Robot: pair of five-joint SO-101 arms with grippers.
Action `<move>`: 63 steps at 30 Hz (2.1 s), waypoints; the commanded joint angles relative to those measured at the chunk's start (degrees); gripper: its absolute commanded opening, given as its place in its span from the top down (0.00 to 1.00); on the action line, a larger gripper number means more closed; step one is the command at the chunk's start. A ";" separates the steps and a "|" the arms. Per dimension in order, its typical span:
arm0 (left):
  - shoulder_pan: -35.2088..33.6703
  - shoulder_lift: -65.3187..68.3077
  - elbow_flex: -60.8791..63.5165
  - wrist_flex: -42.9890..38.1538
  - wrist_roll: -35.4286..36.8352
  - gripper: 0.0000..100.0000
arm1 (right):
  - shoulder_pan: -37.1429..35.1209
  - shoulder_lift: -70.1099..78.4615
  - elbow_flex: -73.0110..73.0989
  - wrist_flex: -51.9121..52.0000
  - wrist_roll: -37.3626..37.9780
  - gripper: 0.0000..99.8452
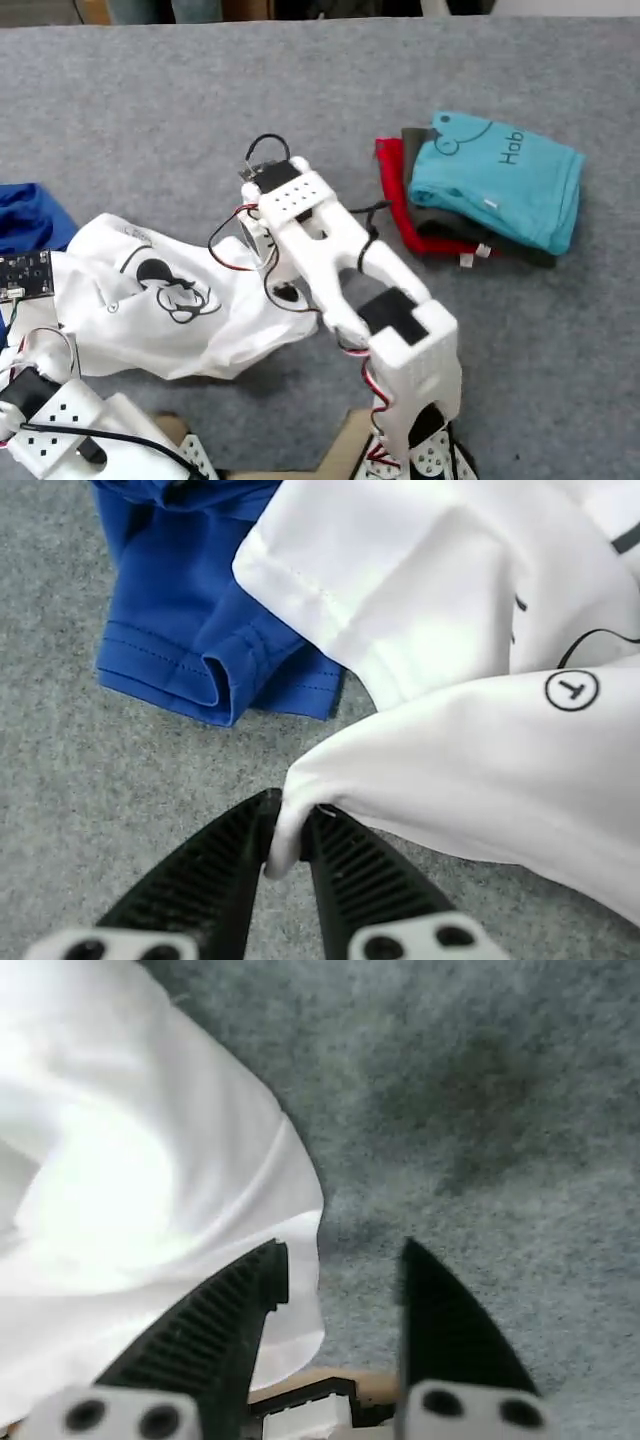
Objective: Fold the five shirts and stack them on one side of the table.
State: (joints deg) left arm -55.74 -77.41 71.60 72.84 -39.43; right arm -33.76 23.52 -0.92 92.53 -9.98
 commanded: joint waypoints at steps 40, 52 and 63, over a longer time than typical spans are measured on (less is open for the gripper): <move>0.22 -0.62 -2.77 0.00 -0.53 0.97 | -6.86 1.19 15.52 -2.55 -2.37 0.83; 0.31 -0.44 -5.76 -3.52 -0.09 0.97 | -8.35 3.82 21.32 -13.01 0.18 0.92; 8.13 -0.09 -15.08 -3.43 9.49 0.97 | 0.62 4.09 13.67 -5.01 7.82 0.95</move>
State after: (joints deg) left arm -49.76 -77.32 59.91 70.29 -32.48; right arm -36.22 26.15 15.25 87.08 -4.09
